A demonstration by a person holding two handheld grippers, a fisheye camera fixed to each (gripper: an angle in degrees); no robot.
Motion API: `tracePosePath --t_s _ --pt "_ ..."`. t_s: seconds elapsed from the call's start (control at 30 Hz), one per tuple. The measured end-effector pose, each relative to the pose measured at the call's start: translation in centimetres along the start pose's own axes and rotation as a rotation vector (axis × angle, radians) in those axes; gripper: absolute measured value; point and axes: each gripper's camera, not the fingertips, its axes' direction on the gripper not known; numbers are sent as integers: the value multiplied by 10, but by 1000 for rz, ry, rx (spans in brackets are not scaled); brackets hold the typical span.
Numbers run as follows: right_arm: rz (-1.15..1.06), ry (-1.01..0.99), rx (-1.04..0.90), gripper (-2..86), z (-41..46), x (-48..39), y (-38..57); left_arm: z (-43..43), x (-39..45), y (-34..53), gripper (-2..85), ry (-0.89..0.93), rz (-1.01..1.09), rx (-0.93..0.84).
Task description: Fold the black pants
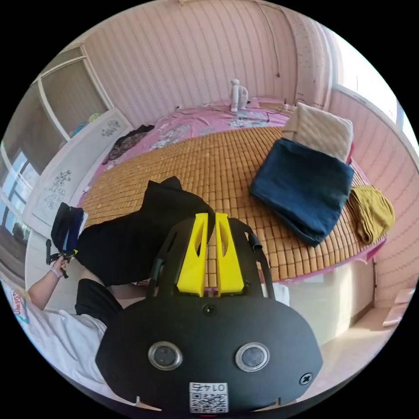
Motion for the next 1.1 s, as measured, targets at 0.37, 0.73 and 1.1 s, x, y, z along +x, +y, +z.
tracePosePath --t_s 0.37,0.73,1.1 --pt "-128 -78 -220 84 86 -65 -9 -51 43 -26 58 0 87 174" --pt "-204 47 -288 7 118 -84 -61 5 55 -50 75 -159 35 5" --pt "-27 172 -46 32 15 14 -125 -17 27 -84 66 -114 -31 8"
